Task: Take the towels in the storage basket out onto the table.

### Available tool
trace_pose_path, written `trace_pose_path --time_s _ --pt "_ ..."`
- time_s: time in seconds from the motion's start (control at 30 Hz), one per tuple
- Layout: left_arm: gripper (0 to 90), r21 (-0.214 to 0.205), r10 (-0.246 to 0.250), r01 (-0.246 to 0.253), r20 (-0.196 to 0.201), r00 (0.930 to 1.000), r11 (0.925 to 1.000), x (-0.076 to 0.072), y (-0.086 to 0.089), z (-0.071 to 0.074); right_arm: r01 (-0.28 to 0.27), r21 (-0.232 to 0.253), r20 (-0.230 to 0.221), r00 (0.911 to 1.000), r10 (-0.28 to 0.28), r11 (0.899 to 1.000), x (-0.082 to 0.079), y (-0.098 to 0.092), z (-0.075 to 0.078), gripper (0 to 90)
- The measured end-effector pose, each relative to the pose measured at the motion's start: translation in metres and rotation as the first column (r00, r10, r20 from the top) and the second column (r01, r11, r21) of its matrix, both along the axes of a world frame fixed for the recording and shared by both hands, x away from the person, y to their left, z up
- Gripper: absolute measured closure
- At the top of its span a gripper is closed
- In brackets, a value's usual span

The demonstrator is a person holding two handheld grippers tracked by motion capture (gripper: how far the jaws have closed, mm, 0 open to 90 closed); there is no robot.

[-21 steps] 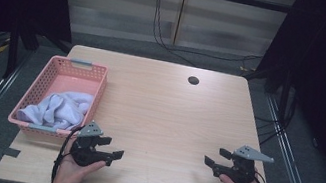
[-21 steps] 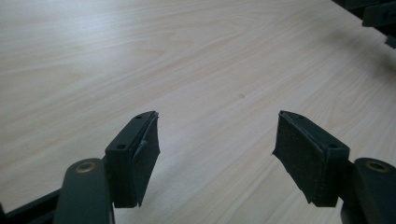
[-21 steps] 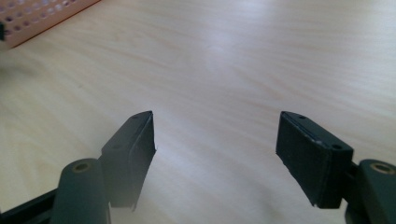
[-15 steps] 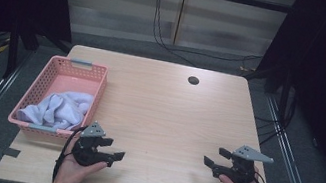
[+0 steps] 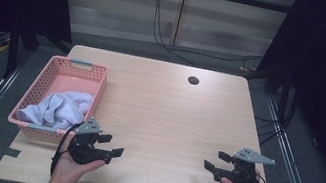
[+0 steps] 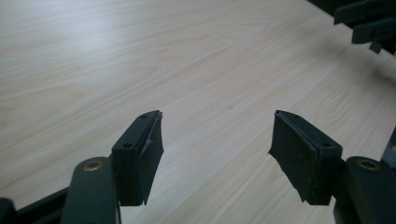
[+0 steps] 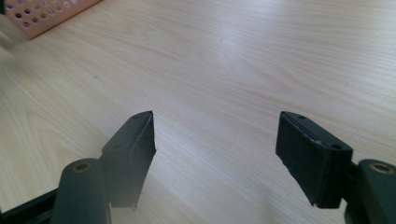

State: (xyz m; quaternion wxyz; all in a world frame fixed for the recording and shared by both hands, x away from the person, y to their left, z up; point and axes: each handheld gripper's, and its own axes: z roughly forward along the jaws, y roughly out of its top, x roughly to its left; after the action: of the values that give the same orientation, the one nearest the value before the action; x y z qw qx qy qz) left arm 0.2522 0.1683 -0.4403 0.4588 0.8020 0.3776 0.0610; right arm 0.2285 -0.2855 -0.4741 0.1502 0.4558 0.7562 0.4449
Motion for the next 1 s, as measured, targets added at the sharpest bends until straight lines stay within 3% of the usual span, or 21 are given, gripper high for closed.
trace_pose_path --time_s 0.03,0.13,0.27,0.47,0.7,0.8,0.87,1.0 --pt "32.3 0.021 -0.003 0.003 0.016 0.9999 0.9998 -0.001 0.006 0.006 -0.008 0.009 -0.006 0.9999 0.008 1.0 0.0 0.0 0.0 28.2" --pt "30.4 0.034 0.005 -0.005 0.024 0.9997 0.9994 0.0 0.011 0.009 -0.014 0.005 -0.006 0.9999 0.014 1.0 -0.001 0.002 0.0 27.8" --pt "27.5 0.063 0.047 -0.05 0.046 0.9978 0.9967 0.006 0.015 0.013 -0.02 0.004 -0.018 0.9996 0.02 1.0 -0.001 0.004 0.001 27.2" --pt "26.0 0.071 0.048 -0.052 0.056 0.9973 0.9961 0.011 0.022 0.024 -0.019 0.009 -0.018 0.9997 0.019 1.0 0.001 0.002 0.002 27.1" --pt "26.5 0.103 0.067 -0.071 0.036 0.9971 0.9921 0.023 0.037 0.039 -0.041 -0.009 -0.013 0.9991 0.041 0.999 0.0 0.005 0.002 26.6" --pt "22.4 0.115 0.094 -0.095 0.014 0.9955 0.9888 0.034 0.046 0.044 -0.046 -0.007 -0.018 0.9988 0.046 0.999 0.0 0.006 0.002 26.2" --pt "21.8 0.149 0.117 -0.118 0.015 0.9931 0.9818 0.042 0.055 0.048 -0.044 -0.005 -0.02 0.9988 0.044 0.999 0.001 0.006 0.002 25.9" --pt "22.2 0.168 0.122 -0.118 -0.012 0.9924 0.9787 0.049 0.07 0.053 -0.038 -0.006 -0.024 0.999 0.038 0.999 0.002 0.005 0.001 25.8"
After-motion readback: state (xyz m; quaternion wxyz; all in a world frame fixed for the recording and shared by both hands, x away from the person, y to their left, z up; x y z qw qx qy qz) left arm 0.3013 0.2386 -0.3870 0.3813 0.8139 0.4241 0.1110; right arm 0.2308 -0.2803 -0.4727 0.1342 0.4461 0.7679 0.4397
